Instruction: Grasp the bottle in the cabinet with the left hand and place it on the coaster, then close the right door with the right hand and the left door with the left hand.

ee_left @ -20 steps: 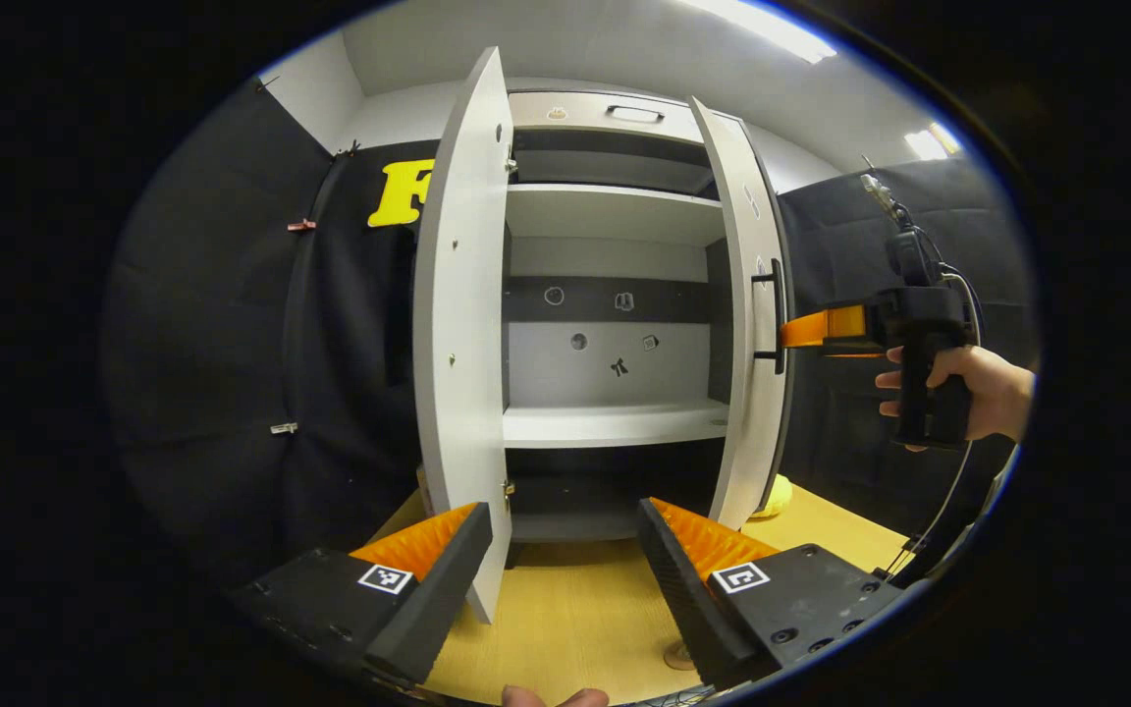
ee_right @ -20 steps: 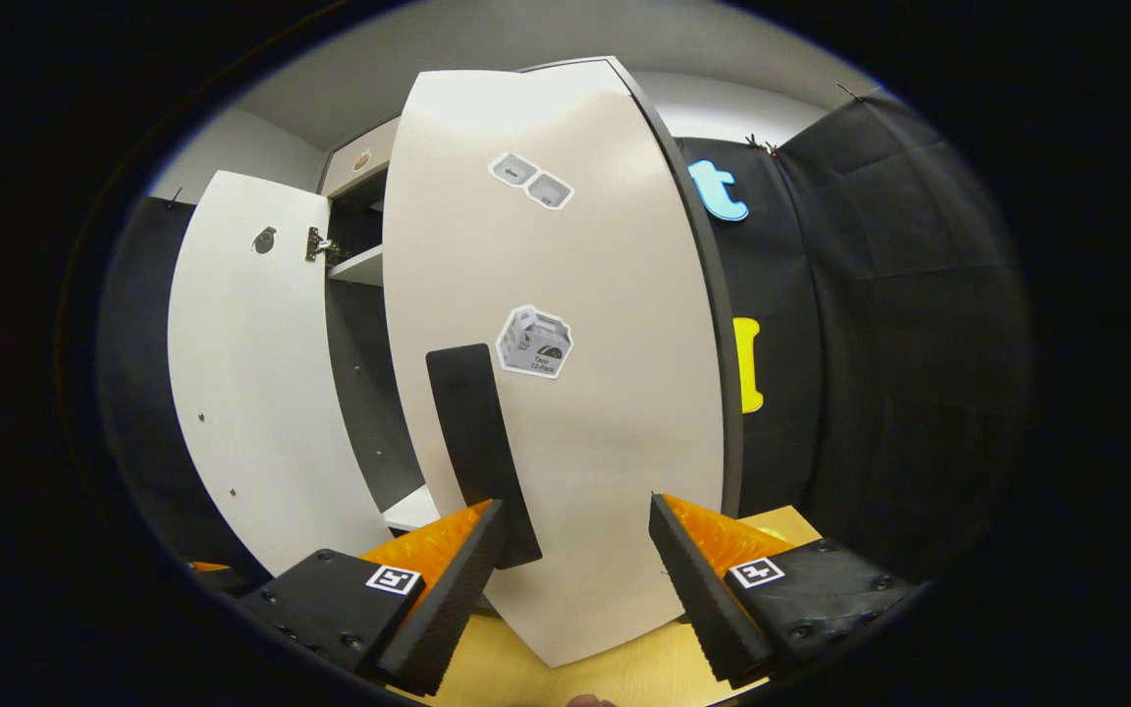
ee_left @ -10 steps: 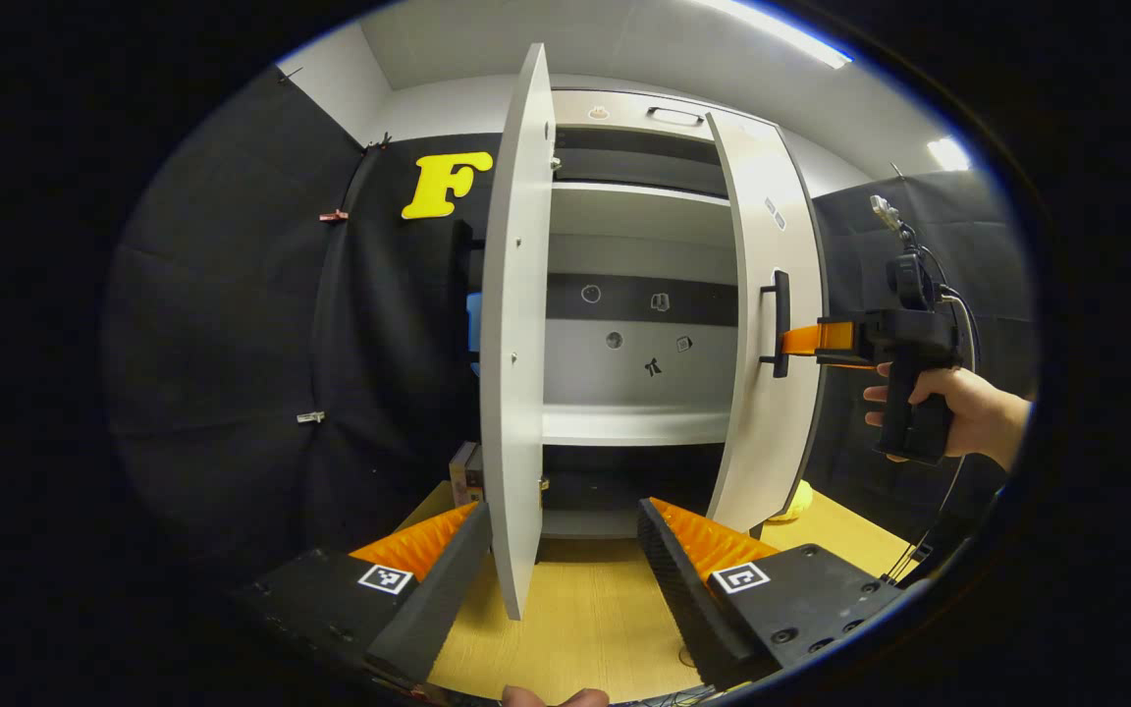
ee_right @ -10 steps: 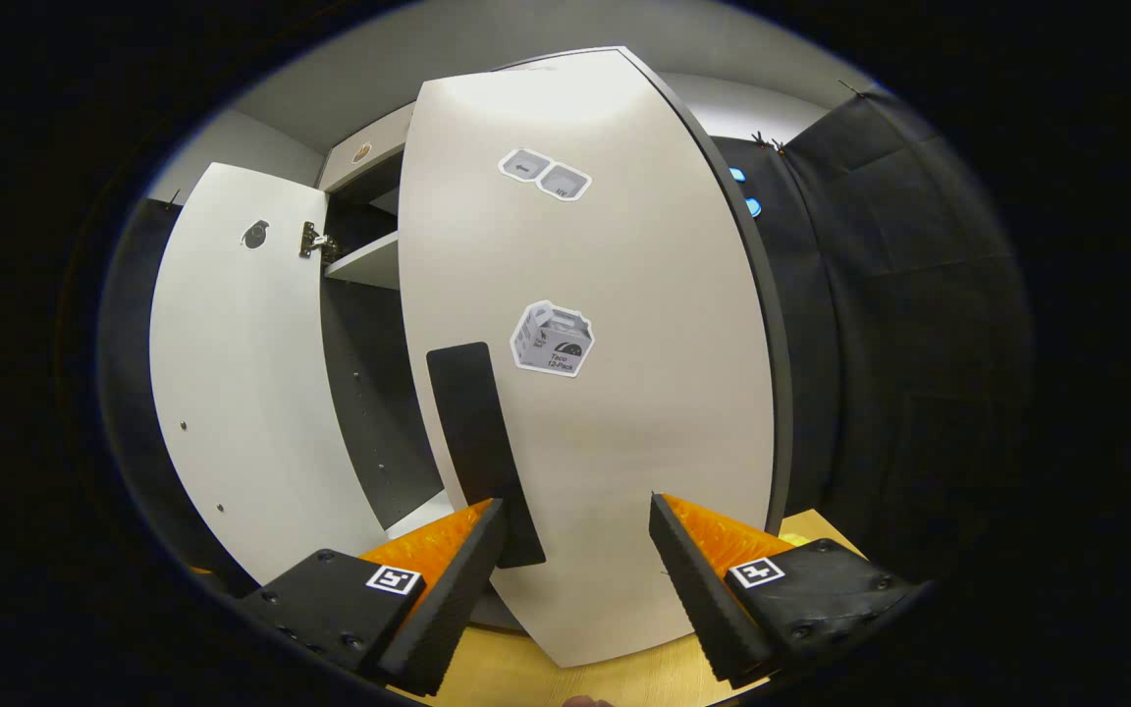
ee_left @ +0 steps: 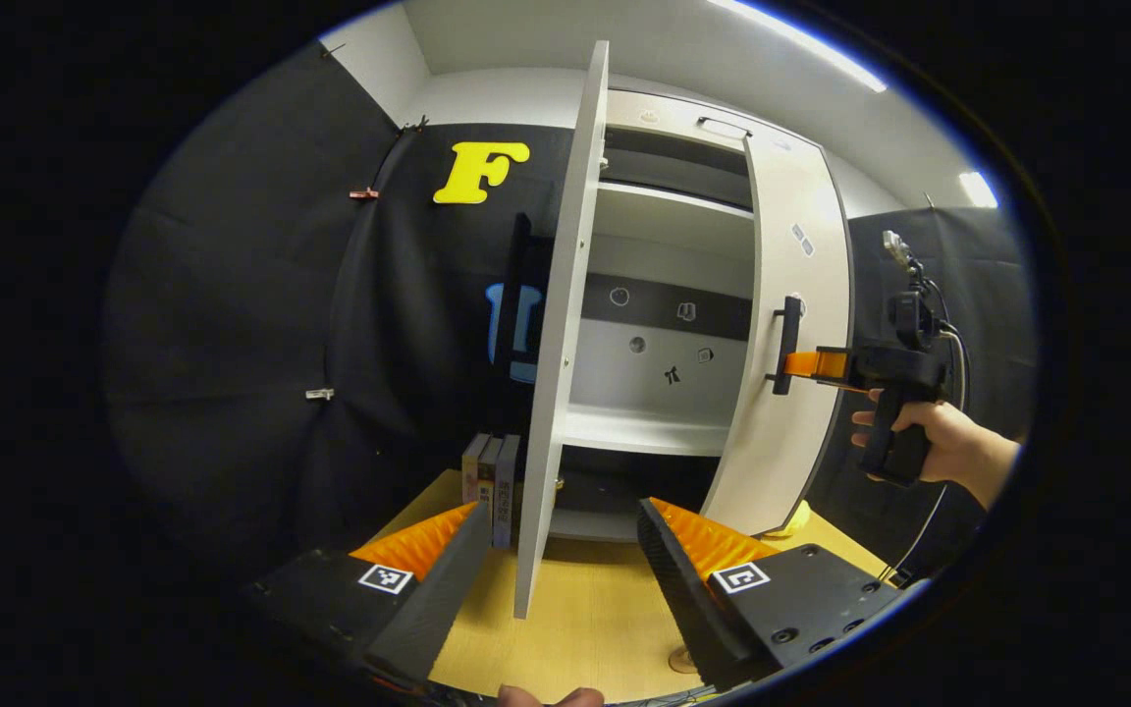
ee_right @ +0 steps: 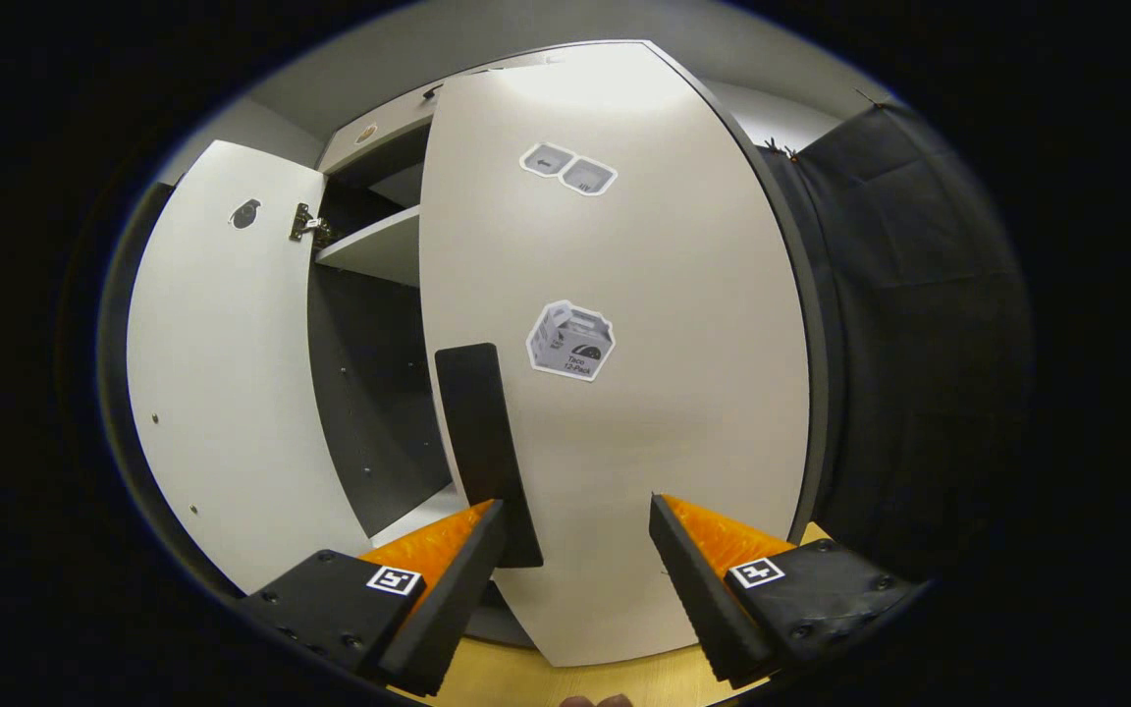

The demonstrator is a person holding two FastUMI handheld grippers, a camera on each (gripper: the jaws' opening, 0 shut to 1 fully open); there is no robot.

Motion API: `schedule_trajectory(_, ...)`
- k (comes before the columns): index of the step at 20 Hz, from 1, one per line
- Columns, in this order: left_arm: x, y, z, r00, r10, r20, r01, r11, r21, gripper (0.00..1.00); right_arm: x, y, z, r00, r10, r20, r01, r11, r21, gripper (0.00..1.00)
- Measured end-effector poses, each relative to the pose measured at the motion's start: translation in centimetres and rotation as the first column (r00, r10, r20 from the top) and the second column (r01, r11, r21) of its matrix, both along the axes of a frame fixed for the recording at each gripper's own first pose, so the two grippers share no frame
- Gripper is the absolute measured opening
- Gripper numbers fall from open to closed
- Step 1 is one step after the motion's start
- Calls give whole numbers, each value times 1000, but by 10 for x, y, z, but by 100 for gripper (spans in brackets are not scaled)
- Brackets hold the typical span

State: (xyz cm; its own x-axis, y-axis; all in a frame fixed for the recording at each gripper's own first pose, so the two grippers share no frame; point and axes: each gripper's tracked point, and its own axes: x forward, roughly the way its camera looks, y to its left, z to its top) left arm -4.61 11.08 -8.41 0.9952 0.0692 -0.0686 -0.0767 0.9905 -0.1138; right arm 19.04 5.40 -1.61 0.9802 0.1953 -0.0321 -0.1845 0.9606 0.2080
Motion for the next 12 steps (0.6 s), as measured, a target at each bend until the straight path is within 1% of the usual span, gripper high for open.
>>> schedule_trajectory(4,-3,18,3,1000,12,-6,-12,1000,-25,95,6,0,1,1000,-27,-1,27,999,-16,98)
schedule_trajectory(6,-4,34,10,1000,31,1,-31,1000,-3,95,4,-1,-1,999,-43,-19,43,999,18,98)
schedule_trajectory(8,-2,53,15,998,56,7,-56,998,43,95,-4,-2,-8,998,-39,-55,41,998,37,98)
schedule_trajectory(10,0,72,28,997,72,23,-73,995,66,95,-14,-6,-2,999,-40,-24,40,999,26,98)
schedule_trajectory(12,-3,89,41,995,91,35,-92,995,42,95,-29,-14,11,998,-55,34,56,998,-22,98)
